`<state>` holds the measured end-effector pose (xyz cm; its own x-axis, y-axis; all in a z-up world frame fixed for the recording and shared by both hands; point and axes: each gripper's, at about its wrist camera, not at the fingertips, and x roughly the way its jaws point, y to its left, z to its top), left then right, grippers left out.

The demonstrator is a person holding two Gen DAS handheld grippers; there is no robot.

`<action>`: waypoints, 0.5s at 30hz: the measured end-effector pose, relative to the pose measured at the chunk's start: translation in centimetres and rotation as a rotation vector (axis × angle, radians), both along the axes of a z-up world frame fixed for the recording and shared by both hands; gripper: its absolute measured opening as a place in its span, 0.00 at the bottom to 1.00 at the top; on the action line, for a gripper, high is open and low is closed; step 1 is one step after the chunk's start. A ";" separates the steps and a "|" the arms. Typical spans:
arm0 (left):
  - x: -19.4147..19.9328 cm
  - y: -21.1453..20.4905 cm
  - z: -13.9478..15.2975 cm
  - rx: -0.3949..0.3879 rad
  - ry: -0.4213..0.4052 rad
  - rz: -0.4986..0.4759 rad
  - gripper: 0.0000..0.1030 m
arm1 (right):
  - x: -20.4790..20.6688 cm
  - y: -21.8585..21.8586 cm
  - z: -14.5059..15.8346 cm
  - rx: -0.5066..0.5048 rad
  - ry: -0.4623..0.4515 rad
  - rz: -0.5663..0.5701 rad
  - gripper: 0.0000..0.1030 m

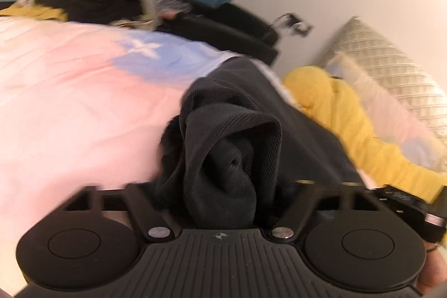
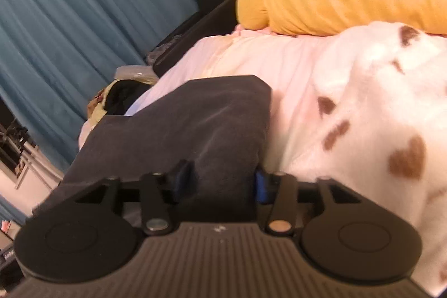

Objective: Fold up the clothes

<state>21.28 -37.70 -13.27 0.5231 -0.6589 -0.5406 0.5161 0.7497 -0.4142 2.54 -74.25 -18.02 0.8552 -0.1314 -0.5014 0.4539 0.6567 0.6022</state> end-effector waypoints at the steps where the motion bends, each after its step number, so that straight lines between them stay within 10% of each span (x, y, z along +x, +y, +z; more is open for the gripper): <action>1: -0.5 0.1 0.2 0.031 -0.012 0.006 0.98 | -0.3 0.3 0.5 -0.006 0.019 -0.017 0.70; 15: -6.7 9.6 8.4 0.145 -0.253 0.042 1.00 | -1.7 8.6 11.9 -0.302 -0.092 0.039 0.76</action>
<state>14.58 -28.09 -4.87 0.6787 -0.5592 -0.4761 0.5566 0.8146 -0.1632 0.87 -65.66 -6.13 0.9027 -0.2284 -0.3647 0.3772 0.8280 0.4149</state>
